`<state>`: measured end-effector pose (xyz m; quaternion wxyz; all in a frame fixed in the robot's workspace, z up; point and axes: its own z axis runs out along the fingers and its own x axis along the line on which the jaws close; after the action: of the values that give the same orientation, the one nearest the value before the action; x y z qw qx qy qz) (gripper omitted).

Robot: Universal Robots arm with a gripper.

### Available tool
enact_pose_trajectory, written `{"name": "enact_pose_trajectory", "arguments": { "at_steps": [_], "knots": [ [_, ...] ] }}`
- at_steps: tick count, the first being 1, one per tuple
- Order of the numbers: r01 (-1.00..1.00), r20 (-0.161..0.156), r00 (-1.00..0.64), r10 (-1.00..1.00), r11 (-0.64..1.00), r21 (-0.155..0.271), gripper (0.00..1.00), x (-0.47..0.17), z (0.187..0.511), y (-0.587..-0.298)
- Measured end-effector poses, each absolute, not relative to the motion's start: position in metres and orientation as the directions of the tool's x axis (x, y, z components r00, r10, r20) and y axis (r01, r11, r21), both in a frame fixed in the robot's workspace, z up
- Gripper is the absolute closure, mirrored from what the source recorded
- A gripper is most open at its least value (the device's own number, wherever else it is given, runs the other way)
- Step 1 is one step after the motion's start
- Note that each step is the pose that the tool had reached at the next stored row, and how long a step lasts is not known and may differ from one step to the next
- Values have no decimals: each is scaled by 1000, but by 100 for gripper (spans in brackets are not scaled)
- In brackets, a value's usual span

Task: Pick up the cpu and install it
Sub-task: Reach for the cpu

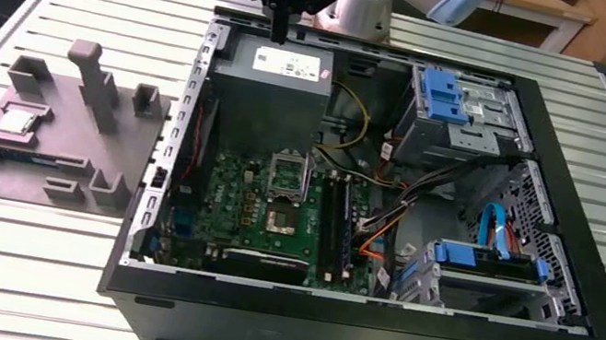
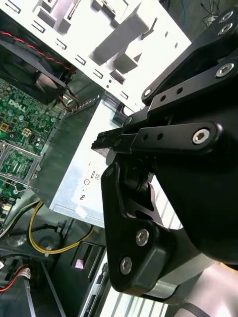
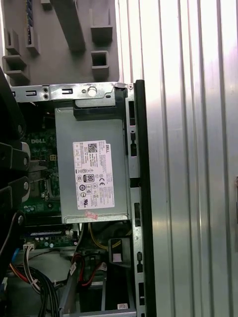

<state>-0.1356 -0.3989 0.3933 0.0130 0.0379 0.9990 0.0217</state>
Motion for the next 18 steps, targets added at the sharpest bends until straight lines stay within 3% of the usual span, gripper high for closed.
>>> {"name": "enact_pose_trajectory", "arguments": {
  "at_steps": [18],
  "knots": [
    [75, -25, -997, 76, 996, 44, 90, -138, 393, -399]
  ]
}}
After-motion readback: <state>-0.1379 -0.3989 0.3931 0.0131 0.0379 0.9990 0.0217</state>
